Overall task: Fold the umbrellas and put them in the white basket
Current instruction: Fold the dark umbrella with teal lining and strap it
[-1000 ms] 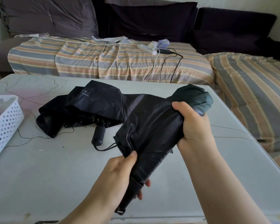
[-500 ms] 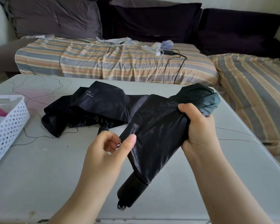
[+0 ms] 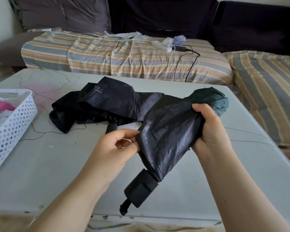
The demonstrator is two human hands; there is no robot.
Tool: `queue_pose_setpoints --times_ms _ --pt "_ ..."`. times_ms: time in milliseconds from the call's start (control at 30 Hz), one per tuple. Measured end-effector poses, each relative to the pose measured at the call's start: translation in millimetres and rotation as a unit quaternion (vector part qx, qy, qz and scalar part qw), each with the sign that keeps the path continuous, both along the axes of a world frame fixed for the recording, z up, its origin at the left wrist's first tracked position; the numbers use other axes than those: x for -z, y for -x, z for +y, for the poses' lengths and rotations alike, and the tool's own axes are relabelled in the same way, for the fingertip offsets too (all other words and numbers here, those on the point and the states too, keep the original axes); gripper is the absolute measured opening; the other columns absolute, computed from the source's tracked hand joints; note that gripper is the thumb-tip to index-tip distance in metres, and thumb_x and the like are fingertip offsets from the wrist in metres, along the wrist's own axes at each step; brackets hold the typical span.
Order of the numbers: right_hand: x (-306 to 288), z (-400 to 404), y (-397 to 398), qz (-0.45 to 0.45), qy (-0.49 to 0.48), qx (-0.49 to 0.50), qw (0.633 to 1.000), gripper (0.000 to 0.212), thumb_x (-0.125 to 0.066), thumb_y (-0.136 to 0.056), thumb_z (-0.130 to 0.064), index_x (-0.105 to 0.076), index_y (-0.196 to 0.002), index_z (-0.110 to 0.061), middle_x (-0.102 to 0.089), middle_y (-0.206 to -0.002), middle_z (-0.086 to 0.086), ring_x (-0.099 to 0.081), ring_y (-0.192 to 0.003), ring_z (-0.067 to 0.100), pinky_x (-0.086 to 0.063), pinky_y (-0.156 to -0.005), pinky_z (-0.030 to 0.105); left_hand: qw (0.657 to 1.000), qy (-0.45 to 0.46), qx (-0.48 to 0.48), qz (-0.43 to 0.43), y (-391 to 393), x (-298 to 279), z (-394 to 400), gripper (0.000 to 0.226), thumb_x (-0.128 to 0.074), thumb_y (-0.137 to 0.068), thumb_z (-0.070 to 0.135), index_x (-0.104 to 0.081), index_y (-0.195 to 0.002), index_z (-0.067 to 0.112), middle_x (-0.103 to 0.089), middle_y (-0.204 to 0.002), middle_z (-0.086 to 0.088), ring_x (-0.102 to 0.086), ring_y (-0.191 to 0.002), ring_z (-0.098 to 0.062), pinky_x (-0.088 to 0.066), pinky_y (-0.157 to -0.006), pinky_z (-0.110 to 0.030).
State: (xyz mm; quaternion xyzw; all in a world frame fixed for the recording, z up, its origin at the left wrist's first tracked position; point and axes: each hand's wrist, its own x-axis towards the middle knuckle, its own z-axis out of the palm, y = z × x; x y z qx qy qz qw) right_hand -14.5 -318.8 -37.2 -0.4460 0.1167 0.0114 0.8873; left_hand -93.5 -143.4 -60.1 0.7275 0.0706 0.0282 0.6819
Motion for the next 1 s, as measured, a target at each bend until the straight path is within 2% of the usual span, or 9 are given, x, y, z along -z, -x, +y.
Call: queue_pose_setpoints --times_ms 133,200,300,400,500,600,700,833,1000 --pt "1.5 3.0 0.2 0.003 -0.002 -0.003 1.000 0.059 -0.068 -0.070 -0.015 -0.057 -0.126 -0.002 -0.067 -0.117 0.017 -0.067 -0.100 0.031 -0.053 -0.089 0.049 0.999 0.030 -0.020 -0.018 -0.6 -2.0 0.4 0.021 -0.062 -0.077 0.004 -0.074 -0.085 0.019 -0.068 -0.074 -0.004 -0.054 -0.067 -0.010 -0.043 -0.070 -0.027" --pt "1.9 2.2 0.4 0.008 -0.001 0.000 1.000 0.058 -0.068 -0.070 -0.014 -0.057 -0.126 -0.003 -0.068 -0.115 0.016 -0.067 -0.100 0.032 -0.053 -0.089 0.050 0.998 0.059 -0.009 -0.031 0.4 -4.6 2.0 0.023 -0.059 -0.066 0.010 -0.075 -0.082 0.018 -0.066 -0.068 0.001 -0.055 -0.064 -0.010 -0.044 -0.064 -0.023" --pt "2.4 0.9 0.2 0.012 0.001 0.001 1.000 0.056 -0.068 -0.071 -0.013 -0.057 -0.126 -0.003 -0.068 -0.115 0.016 -0.067 -0.103 0.033 -0.052 -0.091 0.052 0.997 0.049 0.004 -0.057 2.7 -7.3 0.4 0.015 -0.069 -0.071 0.006 -0.074 -0.081 0.016 -0.066 -0.063 0.001 -0.058 -0.058 -0.008 -0.045 -0.056 -0.017" --pt "3.0 0.1 -0.3 0.014 0.007 0.002 1.000 0.045 -0.064 -0.081 -0.011 -0.058 -0.125 -0.003 -0.069 -0.113 0.015 -0.067 -0.101 0.031 -0.052 -0.091 0.052 0.997 0.037 -0.019 -0.067 2.3 -6.2 -0.9 0.025 -0.063 -0.082 -0.004 -0.075 -0.073 0.016 -0.067 -0.061 -0.002 -0.059 -0.057 -0.009 -0.047 -0.056 -0.018" --pt "3.9 1.0 -0.7 0.010 0.011 0.002 1.000 0.053 -0.068 -0.074 -0.013 -0.058 -0.125 -0.004 -0.069 -0.113 0.015 -0.067 -0.104 0.032 -0.052 -0.090 0.052 0.997 0.041 -0.030 -0.056 1.6 -5.7 1.2 0.027 -0.065 -0.079 -0.004 -0.075 -0.074 0.021 -0.068 -0.067 -0.004 -0.060 -0.062 -0.010 -0.051 -0.062 -0.021" --pt "3.9 3.3 -0.7 0.007 0.012 0.004 1.000 0.062 -0.070 -0.064 -0.016 -0.059 -0.124 -0.005 -0.070 -0.112 0.015 -0.067 -0.104 0.032 -0.052 -0.090 0.052 0.998 0.006 -0.025 -0.061 1.8 -4.0 0.6 0.026 -0.069 -0.069 -0.001 -0.072 -0.081 0.022 -0.066 -0.074 0.002 -0.059 -0.068 -0.010 -0.051 -0.071 -0.029" --pt "6.3 3.7 -0.9 0.009 0.019 -0.001 1.000 0.055 -0.070 -0.070 -0.014 -0.059 -0.124 -0.004 -0.070 -0.112 0.015 -0.067 -0.103 0.032 -0.053 -0.090 0.052 0.994 -0.052 -0.030 -0.092 2.7 -4.2 -1.5 0.030 -0.069 -0.072 -0.007 -0.065 -0.079 0.022 -0.062 -0.072 0.010 -0.053 -0.063 -0.006 -0.046 -0.062 -0.017" --pt "8.2 4.8 -0.5 0.014 0.021 -0.007 1.000 0.043 -0.066 -0.081 -0.011 -0.059 -0.123 -0.003 -0.070 -0.111 0.015 -0.068 -0.102 0.031 -0.053 -0.090 0.050 0.980 -0.130 -0.081 -0.129 4.8 -2.1 -1.7 0.021 -0.064 -0.079 0.001 -0.062 -0.071 0.020 -0.066 -0.065 -0.003 -0.062 -0.060 -0.016 -0.051 -0.059 -0.026" --pt "5.0 -1.4 -3.4 0.032 -0.002 0.012 0.999 0.028 -0.064 -0.083 -0.014 -0.061 -0.111 -0.008 -0.072 -0.094 0.008 -0.071 -0.079 0.023 -0.058 -0.064 0.035 0.977 0.009 -0.185 -0.109 2.4 -6.5 2.4 0.017 -0.052 -0.091 -0.002 -0.049 -0.075 0.005 -0.065 -0.057 -0.003 -0.062 -0.047 -0.017 -0.053 -0.053 -0.026"
